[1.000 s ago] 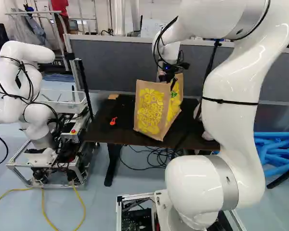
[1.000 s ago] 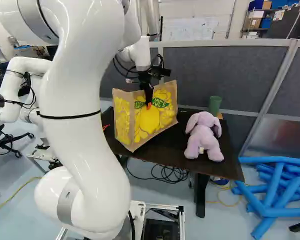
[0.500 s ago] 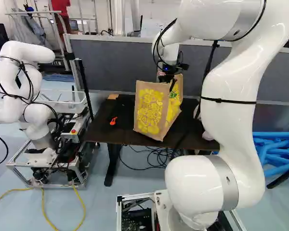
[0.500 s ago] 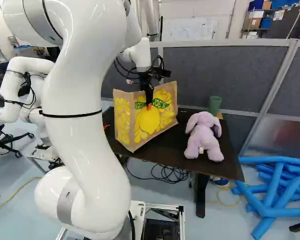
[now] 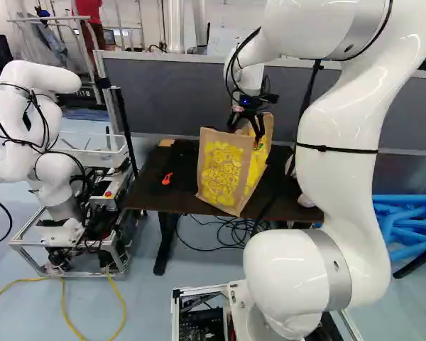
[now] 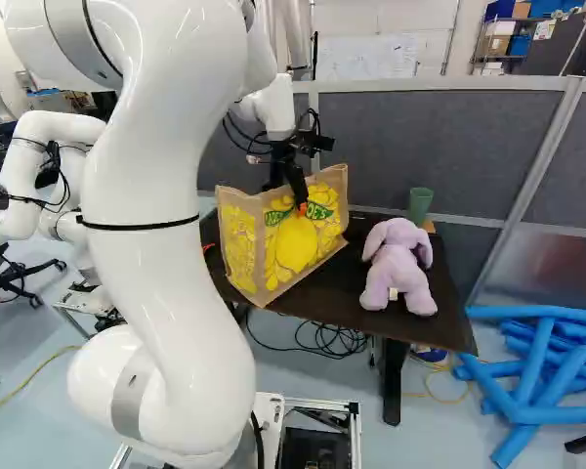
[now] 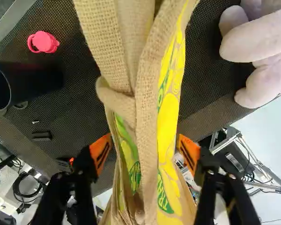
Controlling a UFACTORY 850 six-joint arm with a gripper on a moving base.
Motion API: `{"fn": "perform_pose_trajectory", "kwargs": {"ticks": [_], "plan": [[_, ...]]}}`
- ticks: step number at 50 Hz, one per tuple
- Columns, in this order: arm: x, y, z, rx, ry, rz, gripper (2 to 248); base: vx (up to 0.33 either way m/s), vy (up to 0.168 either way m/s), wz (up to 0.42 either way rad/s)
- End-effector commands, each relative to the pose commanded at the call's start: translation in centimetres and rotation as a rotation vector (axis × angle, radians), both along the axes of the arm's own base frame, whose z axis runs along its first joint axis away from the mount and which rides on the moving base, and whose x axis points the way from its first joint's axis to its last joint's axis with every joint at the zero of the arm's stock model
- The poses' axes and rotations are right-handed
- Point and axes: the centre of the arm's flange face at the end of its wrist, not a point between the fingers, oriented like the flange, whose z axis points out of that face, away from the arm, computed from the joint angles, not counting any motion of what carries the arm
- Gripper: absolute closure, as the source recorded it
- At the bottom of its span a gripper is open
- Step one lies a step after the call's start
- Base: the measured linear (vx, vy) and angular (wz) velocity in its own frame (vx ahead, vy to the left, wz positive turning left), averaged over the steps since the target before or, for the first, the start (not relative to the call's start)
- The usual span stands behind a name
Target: Pick up the bag on the ground and place it on the table
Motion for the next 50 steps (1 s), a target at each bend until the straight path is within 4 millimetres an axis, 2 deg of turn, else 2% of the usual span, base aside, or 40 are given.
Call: {"fn": "perform_pose_trajectory", "kwargs": {"ticks": [3, 4, 8, 9, 26, 50], "plan": [[0.0, 0.0, 0.0, 0.000, 0.000, 0.000, 55, 0.000, 0.000, 0.000], [0.0, 0.0, 0.0, 0.000, 0.000, 0.000, 19, 0.000, 0.000, 0.000], [0.0, 0.0, 0.0, 0.000, 0.000, 0.000, 19, 0.000, 0.000, 0.000], [0.0, 0.0, 0.0, 0.000, 0.000, 0.000, 3, 0.000, 0.000, 0.000], [-0.1, 0.0, 0.2, 0.000, -0.003, 0.000, 3, 0.000, 0.000, 0.000], [-1.5, 0.1, 3.6, -0.005, -0.051, 0.000, 3, 0.000, 0.000, 0.000]]}}
